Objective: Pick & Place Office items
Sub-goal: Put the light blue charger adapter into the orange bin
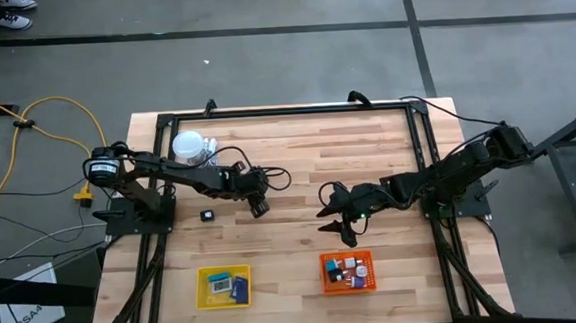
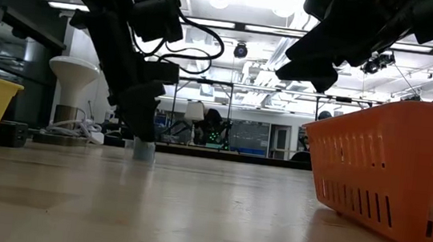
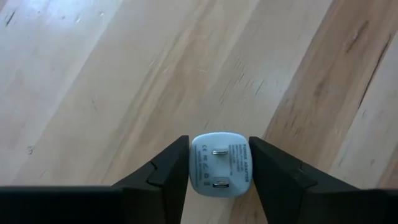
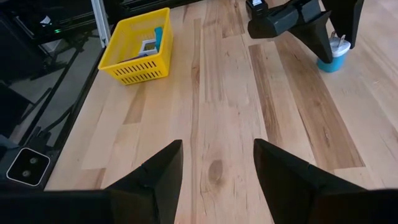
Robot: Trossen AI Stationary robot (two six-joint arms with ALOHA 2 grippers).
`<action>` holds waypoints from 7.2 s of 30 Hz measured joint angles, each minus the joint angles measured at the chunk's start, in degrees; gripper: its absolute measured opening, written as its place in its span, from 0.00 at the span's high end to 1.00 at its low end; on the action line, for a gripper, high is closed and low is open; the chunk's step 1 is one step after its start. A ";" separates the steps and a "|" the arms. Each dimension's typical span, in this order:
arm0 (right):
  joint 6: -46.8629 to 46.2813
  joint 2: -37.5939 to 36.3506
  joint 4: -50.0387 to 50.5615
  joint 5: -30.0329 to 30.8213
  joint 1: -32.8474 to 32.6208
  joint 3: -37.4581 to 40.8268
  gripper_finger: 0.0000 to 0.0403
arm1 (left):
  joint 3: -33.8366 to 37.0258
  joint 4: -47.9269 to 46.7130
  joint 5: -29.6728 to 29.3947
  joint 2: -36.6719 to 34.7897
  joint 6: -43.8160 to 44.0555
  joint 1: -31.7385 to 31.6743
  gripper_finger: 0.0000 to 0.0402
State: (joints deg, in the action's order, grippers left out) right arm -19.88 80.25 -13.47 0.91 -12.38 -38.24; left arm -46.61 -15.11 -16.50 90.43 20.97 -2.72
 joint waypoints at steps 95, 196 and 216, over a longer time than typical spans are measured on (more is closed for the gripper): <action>15.19 -0.02 -22.03 10.78 2.73 0.00 0.54 | -0.04 50.05 9.98 -8.86 -22.14 9.53 0.68; -3.50 0.00 -5.43 13.67 -13.54 -0.02 0.71 | -0.04 52.06 10.74 -8.85 -20.02 11.28 0.44; -38.08 2.18 14.24 19.70 -29.79 -0.02 0.71 | -0.04 52.06 10.70 -8.85 -19.43 11.25 0.44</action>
State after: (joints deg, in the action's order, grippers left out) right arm -57.96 82.43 0.77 20.61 -42.17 -38.25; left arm -46.65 36.95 -5.80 81.58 1.54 8.54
